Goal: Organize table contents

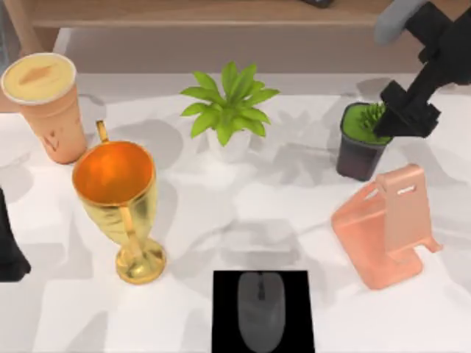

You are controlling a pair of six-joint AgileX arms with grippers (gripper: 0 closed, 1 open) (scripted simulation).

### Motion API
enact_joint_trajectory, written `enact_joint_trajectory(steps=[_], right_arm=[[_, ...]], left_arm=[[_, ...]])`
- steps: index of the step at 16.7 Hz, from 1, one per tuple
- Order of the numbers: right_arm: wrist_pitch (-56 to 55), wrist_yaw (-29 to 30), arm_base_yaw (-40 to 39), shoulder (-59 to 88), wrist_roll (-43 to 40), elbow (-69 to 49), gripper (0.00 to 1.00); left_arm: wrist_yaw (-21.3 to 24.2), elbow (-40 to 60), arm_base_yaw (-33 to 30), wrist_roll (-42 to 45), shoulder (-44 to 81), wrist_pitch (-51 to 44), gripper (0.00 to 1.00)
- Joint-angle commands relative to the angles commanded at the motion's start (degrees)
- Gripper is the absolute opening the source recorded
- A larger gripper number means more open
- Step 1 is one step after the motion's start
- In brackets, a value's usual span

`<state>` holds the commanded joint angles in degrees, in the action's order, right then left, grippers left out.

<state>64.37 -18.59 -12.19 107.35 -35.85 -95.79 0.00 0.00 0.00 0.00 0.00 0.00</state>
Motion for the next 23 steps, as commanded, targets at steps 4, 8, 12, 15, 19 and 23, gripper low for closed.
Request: enact_joint_trajectory(steps=[4, 8, 12, 15, 19, 23], right_arm=[[0.72, 3.37, 13.71, 1.71, 9.74, 4.86, 1.0], [-0.98, 9.59, 28.41, 2.59, 19.99, 12.57, 1.0], [-4.5, 15.25, 40.97, 1.4, 27.1, 18.15, 1.0], [-6.76, 17.52, 46.33, 0.2, 30.25, 20.02, 1.0], [-7.23, 17.89, 47.44, -0.09, 31.04, 20.37, 1.0], [-7.33, 17.85, 47.28, 0.18, 30.99, 20.35, 1.0]], left_arm=[[0.0, 0.0, 0.0, 0.0, 0.0, 0.0, 1.0], [0.0, 0.0, 0.0, 0.0, 0.0, 0.0, 1.0], [0.0, 0.0, 0.0, 0.0, 0.0, 0.0, 1.0], [0.0, 0.0, 0.0, 0.0, 0.0, 0.0, 1.0], [0.0, 0.0, 0.0, 0.0, 0.0, 0.0, 1.0], [0.0, 0.0, 0.0, 0.0, 0.0, 0.0, 1.0]])
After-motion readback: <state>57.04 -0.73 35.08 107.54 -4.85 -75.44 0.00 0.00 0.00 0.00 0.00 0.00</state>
